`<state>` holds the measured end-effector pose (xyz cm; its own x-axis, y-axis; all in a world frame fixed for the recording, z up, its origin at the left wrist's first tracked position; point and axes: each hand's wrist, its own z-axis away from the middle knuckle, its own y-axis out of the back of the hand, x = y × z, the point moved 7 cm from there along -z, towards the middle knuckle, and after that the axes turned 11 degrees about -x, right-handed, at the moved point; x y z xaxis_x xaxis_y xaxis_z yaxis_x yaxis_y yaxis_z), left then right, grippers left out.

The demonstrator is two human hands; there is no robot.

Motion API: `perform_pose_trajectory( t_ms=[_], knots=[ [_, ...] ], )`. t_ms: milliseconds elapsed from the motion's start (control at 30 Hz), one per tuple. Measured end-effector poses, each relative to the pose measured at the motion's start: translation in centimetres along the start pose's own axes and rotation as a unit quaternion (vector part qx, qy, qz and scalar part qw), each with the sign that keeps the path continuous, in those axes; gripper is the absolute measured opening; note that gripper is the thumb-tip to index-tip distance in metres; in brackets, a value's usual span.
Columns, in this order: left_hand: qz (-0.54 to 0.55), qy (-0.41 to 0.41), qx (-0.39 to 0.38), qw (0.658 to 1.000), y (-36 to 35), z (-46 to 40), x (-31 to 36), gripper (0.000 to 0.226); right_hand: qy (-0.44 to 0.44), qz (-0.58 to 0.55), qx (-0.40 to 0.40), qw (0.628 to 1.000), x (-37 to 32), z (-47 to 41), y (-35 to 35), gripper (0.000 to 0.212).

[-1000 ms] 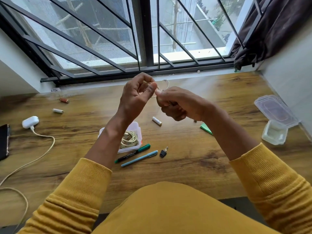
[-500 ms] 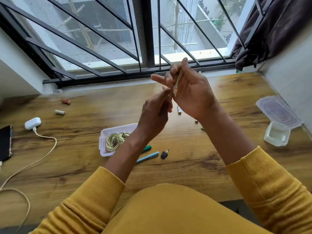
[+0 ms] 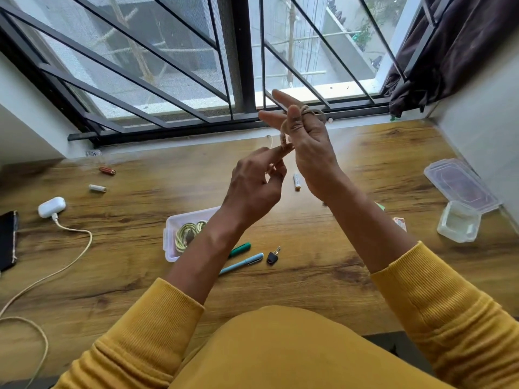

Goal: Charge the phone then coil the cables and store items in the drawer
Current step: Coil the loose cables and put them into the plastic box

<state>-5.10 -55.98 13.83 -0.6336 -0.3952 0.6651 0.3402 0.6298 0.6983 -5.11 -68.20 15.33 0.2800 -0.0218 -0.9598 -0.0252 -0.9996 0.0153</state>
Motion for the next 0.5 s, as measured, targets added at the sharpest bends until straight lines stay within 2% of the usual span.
perform_pose_trajectory(
  t_ms=[167, 300, 500],
  knots=[
    [-0.027, 0.016, 0.013, 0.999, 1.3, -0.4, 0.2, 0.029, 0.011, 0.074, 0.035, 0.997, -0.6, 0.3, 0.3, 0.042],
    [-0.016, 0.035, -0.018, 0.999, 1.4, -1.0, -0.6, 0.019, 0.028, 0.100, 0.088, 0.991, -0.6, 0.2, 0.4, 0.041],
    [-0.008, -0.041, -0.033, 0.999, 1.0, -0.6, 0.1, 0.018, 0.002, 0.144, 0.093, 0.985, -0.3, 0.2, 0.5, 0.032]
  ],
)
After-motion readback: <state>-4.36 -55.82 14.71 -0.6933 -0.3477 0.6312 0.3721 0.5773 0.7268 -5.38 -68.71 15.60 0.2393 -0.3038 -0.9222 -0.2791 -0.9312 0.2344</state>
